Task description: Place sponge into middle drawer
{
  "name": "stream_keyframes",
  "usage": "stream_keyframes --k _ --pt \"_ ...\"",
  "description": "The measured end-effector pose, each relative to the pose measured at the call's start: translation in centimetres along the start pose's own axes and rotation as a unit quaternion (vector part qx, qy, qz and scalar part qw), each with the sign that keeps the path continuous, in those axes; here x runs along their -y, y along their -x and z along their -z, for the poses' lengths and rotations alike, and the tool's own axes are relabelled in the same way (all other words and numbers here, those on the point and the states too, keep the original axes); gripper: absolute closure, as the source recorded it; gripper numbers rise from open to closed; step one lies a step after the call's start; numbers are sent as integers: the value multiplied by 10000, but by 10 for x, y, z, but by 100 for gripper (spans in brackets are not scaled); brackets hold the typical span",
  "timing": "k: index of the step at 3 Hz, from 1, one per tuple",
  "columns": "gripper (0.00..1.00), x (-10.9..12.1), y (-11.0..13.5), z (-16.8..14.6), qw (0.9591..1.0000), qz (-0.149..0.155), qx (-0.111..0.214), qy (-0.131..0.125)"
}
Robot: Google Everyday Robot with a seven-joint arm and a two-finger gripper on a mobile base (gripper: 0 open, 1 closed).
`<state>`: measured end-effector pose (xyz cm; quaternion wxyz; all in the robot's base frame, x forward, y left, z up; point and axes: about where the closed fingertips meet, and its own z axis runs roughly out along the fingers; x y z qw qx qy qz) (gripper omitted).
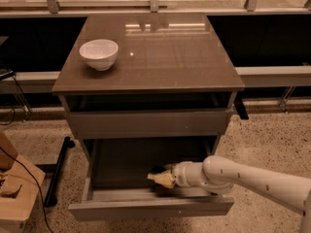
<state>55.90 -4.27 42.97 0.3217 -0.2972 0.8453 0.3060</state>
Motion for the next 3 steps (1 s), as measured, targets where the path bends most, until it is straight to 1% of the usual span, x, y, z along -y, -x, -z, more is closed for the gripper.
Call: stream_keyframes --k 1,2,3 --pt "18 11 -15 -9 9997 -169 -145 -48" --pt "0 24 -24 -17 9991 -367 -175 -129" --pt "0 24 -24 -17 9991 -368 -176 -129"
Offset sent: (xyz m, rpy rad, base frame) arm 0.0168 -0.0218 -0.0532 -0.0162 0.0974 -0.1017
